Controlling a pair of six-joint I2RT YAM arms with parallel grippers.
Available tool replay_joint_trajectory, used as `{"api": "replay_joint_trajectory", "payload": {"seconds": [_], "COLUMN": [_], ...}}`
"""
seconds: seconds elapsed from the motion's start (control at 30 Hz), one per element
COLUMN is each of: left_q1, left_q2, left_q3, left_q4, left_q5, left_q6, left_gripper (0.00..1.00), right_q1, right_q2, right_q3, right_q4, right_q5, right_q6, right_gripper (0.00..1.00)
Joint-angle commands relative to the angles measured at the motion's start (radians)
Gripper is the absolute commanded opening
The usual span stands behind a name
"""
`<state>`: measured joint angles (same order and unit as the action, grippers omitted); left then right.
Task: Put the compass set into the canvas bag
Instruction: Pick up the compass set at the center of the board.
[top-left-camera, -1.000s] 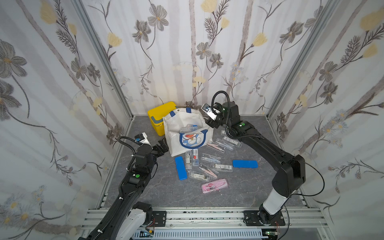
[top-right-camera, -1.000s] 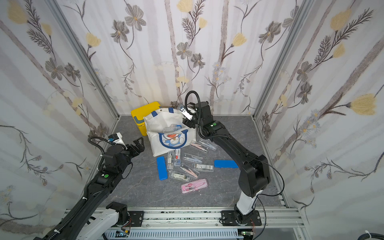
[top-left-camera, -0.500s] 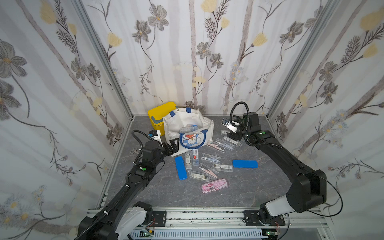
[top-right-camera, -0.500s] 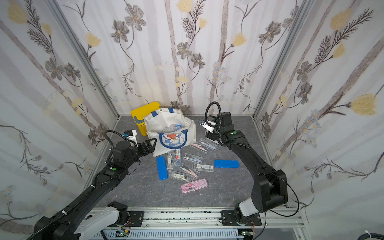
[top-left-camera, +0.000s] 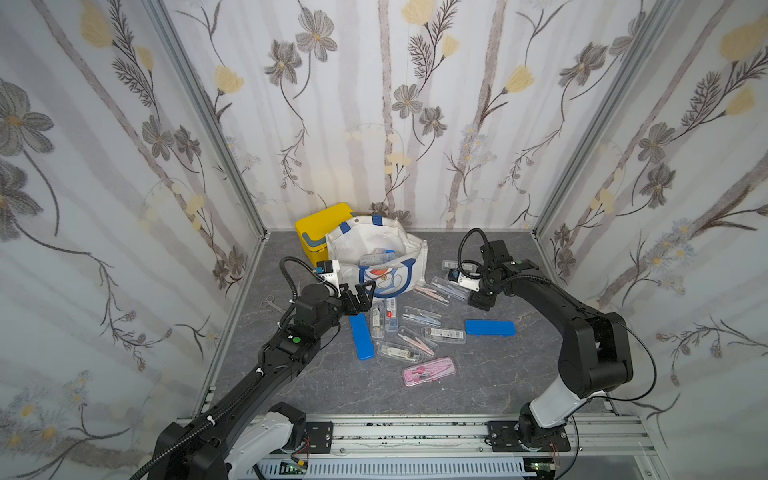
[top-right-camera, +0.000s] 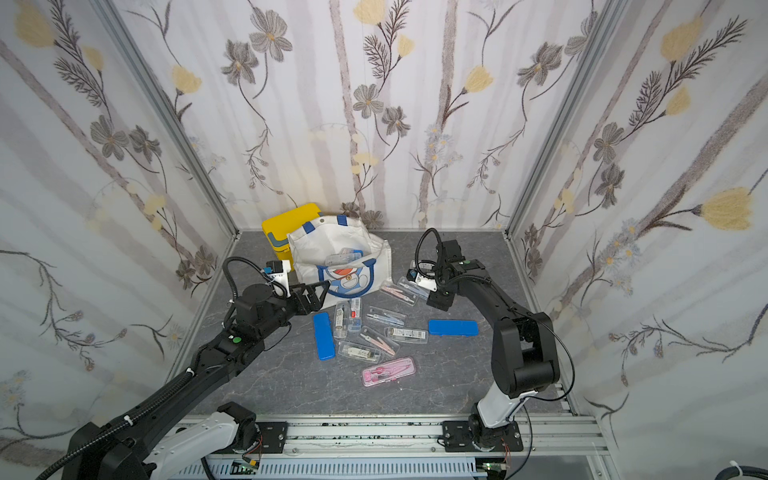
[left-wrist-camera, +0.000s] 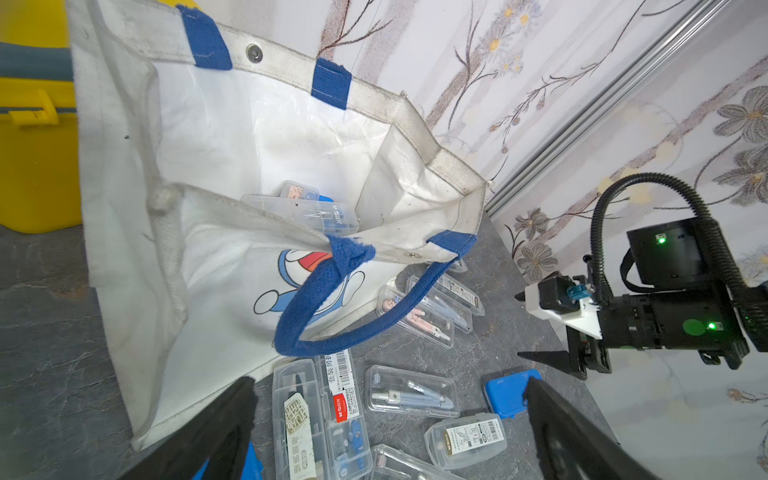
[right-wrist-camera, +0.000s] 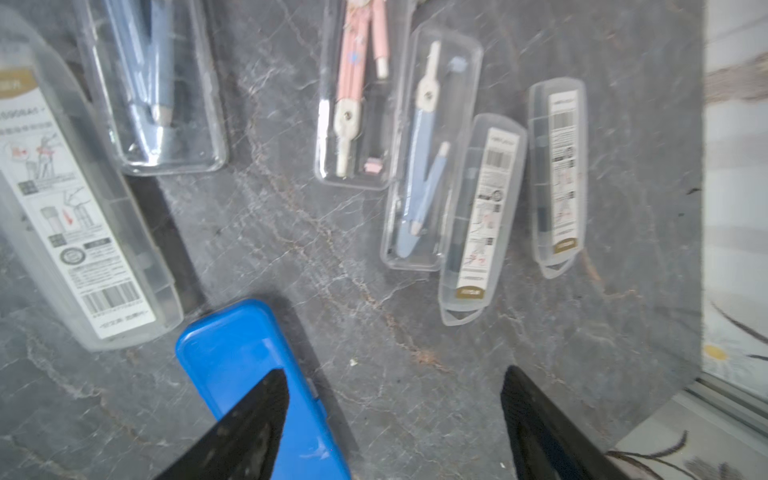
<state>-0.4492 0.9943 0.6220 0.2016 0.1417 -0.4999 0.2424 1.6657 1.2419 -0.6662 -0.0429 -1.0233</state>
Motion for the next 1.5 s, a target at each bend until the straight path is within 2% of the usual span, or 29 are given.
{"api": "replay_joint_trajectory", "payload": {"seconds": [0.0, 0.17, 0.33, 0.63, 0.97, 1.27, 1.47], "left_q1": [-0.001, 0.001, 0.001, 0.0, 0.0, 0.001, 0.0], "left_q2": [0.0, -0.015, -0.026, -0.029, -0.045, -0.058, -0.061], "left_q3": [0.0, -0.018, -0.043, -0.053, -0.065, -0.076, -0.082], "left_q4": [0.046, 0.04, 0.051, 0.055, 0.055, 0.056, 0.051], "left_q5": [-0.025, -0.039, -0.056, -0.063, -0.067, -0.077, -0.086], "left_q6": [0.025, 0.034, 0.035, 0.042, 0.04, 0.037, 0.035], "left_gripper": [1.0, 1.0, 1.0, 1.0, 1.0, 1.0, 1.0], "right_q1": [-0.009, -0.036, -0.048, -0.064, -0.064, -0.064, -0.071], "right_q2": [0.012, -0.011, 0.001, -0.005, -0.027, -0.006, 0.035], "right_q3": [-0.028, -0.088, -0.133, -0.187, -0.273, -0.277, -0.246], "right_q4": [-0.081, -0.082, -0.099, -0.096, 0.021, 0.069, 0.027], "right_q5": [0.003, -0.041, 0.011, -0.009, 0.007, 0.017, -0.032], "right_q6": [-0.017, -0.03, -0.02, -0.029, -0.043, -0.072, -0.083], "right_gripper": [0.81, 0.81, 0.83, 0.87, 0.88, 0.87, 0.85]}}
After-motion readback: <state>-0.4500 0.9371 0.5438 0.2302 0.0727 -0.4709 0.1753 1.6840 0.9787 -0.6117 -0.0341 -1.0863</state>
